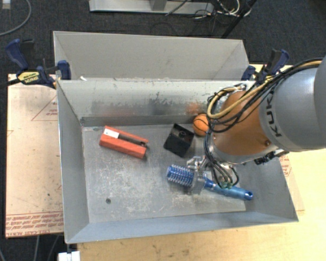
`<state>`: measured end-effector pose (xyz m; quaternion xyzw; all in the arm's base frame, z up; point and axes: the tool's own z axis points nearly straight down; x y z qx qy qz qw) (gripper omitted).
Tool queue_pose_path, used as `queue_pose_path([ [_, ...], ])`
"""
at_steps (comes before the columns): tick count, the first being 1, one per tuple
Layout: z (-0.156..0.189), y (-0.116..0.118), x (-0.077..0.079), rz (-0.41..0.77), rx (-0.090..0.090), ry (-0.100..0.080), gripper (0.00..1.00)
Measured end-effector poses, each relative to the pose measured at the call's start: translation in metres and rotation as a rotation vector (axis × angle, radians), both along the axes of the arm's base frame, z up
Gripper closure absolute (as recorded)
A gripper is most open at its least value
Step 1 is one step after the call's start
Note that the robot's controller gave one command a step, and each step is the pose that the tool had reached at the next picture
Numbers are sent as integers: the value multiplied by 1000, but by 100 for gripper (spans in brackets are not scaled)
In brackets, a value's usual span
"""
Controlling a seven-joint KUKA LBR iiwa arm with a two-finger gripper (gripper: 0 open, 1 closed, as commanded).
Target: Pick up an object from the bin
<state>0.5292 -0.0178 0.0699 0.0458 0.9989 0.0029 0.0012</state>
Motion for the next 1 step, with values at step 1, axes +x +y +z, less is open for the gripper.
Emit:
queue_pose_path([
  [1, 3, 0, -1, 0, 1, 2, 100],
])
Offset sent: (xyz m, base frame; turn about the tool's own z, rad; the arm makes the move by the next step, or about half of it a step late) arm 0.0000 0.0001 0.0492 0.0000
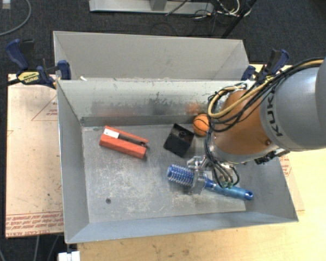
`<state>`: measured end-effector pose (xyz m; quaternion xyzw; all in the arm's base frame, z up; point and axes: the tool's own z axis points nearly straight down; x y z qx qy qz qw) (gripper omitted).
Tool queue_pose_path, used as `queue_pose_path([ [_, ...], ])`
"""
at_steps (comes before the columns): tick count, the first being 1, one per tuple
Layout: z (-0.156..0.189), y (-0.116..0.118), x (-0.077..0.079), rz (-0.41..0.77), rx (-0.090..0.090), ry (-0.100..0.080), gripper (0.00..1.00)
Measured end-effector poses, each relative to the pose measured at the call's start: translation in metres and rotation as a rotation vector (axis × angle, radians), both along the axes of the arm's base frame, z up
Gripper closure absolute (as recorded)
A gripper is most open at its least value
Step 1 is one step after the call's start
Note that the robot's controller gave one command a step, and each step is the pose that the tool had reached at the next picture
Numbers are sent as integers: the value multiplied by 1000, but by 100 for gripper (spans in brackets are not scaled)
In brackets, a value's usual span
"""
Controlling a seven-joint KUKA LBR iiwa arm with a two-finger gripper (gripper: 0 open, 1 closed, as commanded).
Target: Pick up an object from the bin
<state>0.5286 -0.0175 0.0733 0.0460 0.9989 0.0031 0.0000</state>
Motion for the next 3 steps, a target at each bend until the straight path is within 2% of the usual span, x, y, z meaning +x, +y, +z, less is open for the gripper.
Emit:
queue_pose_path([
  [3, 34, 0, 0, -1, 0, 1, 100],
])
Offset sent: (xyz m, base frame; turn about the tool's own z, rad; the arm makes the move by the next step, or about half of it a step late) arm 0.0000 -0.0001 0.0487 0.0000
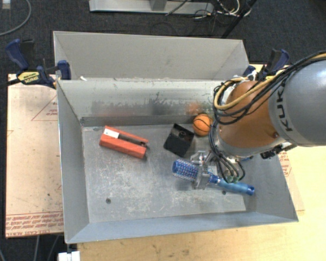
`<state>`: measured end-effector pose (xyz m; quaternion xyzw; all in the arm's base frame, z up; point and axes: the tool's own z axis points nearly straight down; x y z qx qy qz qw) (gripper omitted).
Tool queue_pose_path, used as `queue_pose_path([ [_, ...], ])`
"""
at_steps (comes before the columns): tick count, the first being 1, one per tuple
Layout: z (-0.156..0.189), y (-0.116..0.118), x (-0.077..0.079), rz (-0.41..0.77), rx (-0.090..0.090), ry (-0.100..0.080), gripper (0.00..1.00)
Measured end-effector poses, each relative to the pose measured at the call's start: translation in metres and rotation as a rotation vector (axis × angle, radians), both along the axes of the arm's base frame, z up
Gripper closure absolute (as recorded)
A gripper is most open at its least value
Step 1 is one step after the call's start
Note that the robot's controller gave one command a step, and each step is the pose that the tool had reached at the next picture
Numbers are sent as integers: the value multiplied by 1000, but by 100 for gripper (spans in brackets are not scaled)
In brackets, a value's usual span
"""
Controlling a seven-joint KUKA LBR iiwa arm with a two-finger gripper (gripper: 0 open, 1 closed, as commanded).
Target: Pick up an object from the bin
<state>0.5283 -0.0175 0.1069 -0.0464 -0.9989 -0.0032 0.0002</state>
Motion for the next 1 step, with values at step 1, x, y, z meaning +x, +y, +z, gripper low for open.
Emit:
queue_pose_path([
  [1, 14, 0, -1, -1, 0, 5, 100],
])
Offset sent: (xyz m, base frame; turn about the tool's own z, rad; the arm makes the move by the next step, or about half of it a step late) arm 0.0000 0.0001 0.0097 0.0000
